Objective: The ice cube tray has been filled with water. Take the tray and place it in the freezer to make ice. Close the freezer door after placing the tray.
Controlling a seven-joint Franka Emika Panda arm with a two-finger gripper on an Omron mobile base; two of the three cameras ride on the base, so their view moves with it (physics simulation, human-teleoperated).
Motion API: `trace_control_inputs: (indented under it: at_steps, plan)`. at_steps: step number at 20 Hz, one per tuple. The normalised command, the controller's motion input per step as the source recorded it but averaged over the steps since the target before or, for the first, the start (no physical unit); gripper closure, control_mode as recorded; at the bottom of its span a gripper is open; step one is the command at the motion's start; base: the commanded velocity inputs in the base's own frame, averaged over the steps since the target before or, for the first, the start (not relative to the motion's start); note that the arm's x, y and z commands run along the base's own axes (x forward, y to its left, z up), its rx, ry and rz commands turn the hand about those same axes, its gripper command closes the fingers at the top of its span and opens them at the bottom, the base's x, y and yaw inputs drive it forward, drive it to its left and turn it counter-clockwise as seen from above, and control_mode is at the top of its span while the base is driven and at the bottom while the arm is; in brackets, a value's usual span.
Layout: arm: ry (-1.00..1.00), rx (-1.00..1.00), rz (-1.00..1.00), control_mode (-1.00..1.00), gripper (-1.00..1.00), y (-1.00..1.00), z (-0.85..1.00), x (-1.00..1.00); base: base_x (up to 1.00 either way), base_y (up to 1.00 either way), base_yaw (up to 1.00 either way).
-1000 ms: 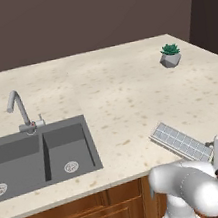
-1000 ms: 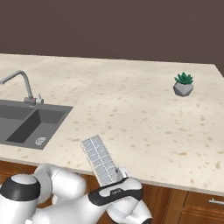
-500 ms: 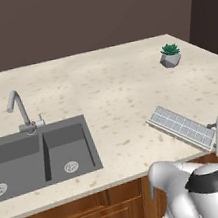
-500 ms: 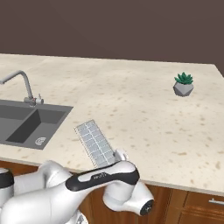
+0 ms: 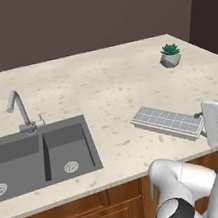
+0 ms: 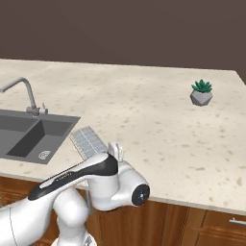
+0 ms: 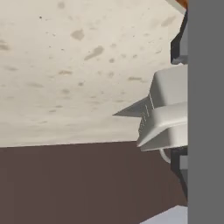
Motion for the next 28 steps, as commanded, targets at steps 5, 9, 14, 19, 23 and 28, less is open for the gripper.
trace_control_inputs:
  at_steps: [5,9,14,19,23,28]
  plan:
    - [0.16,-0.01,0.0,-1.0,1.0,0.67,0.48,0.0,0.0,0.0,0.0]
    - [0.14,0.0,0.0,-1.0,1.0,0.6,0.43,0.0,0.0,0.0,0.0]
    - [0.09,0.0,-0.01,-1.0,1.0,0.46,0.38,0.0,0.0,0.0,0.0]
    - [0.0,0.0,-0.01,-1.0,1.0,0.09,0.16,0.0,0.0,0.0,0.0]
    - [-0.01,0.0,0.01,-1.0,1.0,-0.02,0.0,0.01,0.0,0.0,0.0]
    - [-0.04,0.0,0.01,-1.0,1.0,0.0,0.0,0.0,0.0,0.0,0.0]
